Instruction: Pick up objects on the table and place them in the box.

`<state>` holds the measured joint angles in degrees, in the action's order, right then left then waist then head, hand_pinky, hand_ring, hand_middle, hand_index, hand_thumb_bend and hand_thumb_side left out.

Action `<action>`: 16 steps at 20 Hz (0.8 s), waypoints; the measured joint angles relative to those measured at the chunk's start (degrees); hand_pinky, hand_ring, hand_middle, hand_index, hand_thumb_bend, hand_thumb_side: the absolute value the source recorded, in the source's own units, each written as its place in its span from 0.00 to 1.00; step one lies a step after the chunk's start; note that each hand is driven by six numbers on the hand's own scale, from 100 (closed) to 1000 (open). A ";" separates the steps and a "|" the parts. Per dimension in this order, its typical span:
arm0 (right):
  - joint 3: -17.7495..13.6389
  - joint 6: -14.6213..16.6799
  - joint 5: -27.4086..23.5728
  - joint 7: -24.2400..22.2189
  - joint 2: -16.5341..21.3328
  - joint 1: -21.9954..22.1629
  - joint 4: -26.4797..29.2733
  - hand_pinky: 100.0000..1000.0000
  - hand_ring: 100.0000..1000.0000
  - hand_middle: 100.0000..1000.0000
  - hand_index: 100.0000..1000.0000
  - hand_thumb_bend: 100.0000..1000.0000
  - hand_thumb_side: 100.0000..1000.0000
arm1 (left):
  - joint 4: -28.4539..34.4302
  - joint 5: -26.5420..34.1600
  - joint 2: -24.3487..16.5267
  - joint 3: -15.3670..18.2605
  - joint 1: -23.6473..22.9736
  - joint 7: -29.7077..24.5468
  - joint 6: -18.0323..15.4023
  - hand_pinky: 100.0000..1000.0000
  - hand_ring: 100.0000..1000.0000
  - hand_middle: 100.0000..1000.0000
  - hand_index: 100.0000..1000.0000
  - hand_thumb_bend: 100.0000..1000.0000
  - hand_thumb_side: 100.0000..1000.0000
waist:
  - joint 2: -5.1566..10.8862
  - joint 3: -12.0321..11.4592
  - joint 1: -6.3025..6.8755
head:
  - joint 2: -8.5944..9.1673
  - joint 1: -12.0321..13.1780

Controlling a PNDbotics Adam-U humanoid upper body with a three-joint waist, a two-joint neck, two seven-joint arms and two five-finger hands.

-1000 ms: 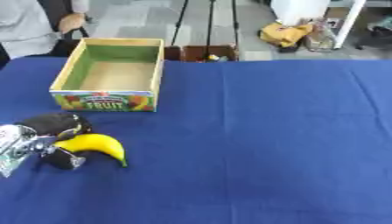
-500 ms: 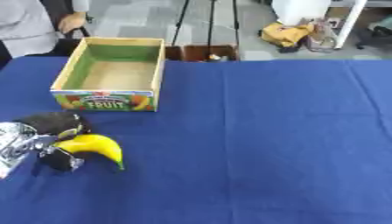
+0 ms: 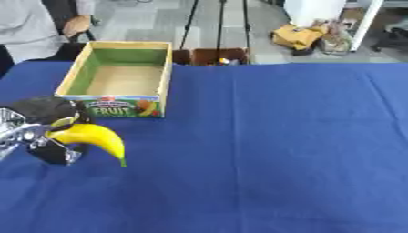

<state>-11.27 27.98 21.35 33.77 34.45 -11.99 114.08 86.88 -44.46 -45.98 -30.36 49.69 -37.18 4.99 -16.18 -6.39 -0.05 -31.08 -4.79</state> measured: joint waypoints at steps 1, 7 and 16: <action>0.00 -0.02 0.00 0.01 0.00 0.13 0.00 0.77 0.86 0.76 0.81 0.00 1.00 | 0.91 -0.08 -0.25 0.22 0.35 -0.49 0.18 0.26 0.58 0.68 0.75 0.00 0.16 | 0.01 -0.06 0.09 | 0.00 -0.04; -0.02 -0.10 0.00 0.08 0.04 0.49 0.00 0.77 0.86 0.76 0.81 0.00 1.00 | 5.95 -1.16 -1.60 2.08 2.62 -2.68 1.19 0.25 0.58 0.68 0.75 0.00 0.14 | 0.43 -0.42 0.40 | 0.00 -0.29; -0.02 -0.19 0.02 0.17 0.16 0.88 0.00 0.77 0.86 0.76 0.81 0.00 1.00 | 7.12 -4.74 -0.92 5.19 8.10 -3.35 1.85 0.22 0.57 0.66 0.74 0.00 0.11 | 0.71 -0.61 0.67 | -0.01 -0.35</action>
<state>-11.30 27.78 21.36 33.94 34.61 -11.11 114.08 94.01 -49.20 -46.89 -25.17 57.79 -40.53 6.84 -15.47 -7.00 0.62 -31.08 -5.14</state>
